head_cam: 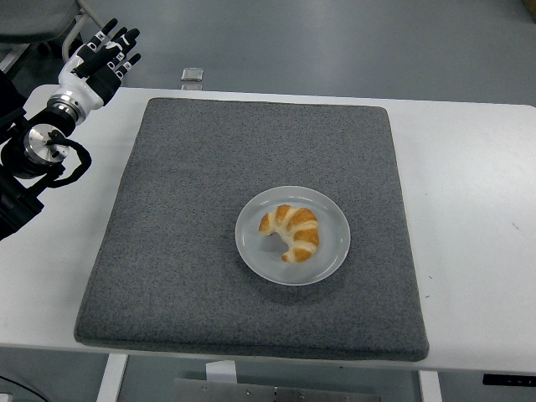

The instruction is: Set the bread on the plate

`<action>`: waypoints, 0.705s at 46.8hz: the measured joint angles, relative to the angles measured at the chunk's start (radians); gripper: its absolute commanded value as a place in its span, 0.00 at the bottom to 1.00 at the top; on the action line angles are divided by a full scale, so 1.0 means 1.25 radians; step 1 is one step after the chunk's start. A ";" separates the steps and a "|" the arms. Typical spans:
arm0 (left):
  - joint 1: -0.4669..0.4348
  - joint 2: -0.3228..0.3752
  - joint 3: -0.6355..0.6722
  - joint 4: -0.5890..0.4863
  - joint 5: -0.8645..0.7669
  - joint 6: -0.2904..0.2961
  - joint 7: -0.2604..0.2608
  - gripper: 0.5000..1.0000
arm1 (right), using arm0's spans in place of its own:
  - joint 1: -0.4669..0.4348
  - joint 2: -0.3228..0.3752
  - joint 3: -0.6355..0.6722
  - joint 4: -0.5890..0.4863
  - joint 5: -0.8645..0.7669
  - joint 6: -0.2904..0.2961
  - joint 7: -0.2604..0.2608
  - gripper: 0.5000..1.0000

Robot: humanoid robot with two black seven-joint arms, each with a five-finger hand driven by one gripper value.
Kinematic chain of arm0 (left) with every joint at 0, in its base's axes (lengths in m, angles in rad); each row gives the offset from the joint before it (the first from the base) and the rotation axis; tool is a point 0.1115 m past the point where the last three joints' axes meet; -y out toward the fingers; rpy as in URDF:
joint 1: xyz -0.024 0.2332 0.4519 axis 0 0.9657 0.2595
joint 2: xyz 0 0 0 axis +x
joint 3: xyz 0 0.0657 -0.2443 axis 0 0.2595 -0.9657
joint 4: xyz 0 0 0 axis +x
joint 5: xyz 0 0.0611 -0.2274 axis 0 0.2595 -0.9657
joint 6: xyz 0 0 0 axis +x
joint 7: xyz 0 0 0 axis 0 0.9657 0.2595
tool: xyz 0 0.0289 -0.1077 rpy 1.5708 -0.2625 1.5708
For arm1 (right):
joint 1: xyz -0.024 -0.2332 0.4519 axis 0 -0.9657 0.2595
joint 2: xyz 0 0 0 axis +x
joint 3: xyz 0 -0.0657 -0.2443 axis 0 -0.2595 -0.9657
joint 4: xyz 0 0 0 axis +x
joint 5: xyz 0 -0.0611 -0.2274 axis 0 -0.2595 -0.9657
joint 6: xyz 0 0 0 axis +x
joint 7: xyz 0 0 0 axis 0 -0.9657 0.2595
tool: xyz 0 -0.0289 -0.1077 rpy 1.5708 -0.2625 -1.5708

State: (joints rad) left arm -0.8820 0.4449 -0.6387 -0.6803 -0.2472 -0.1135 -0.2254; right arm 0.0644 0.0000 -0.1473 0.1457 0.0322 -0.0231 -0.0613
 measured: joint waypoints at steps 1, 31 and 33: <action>0.000 0.000 0.000 0.000 0.000 0.000 0.000 1.00 | 0.000 0.000 0.000 0.000 0.000 0.000 0.000 0.86; 0.015 0.000 0.000 0.017 0.008 -0.001 0.000 1.00 | -0.001 0.000 -0.001 0.000 0.003 0.000 0.000 0.86; 0.015 0.000 0.000 0.017 0.008 -0.001 -0.001 1.00 | -0.001 0.000 -0.001 0.000 0.003 -0.001 0.000 0.86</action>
State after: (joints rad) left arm -0.8636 0.4448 -0.6383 -0.6596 -0.2377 -0.1151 -0.2261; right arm 0.0634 0.0000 -0.1489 0.1457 0.0356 -0.0237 -0.0615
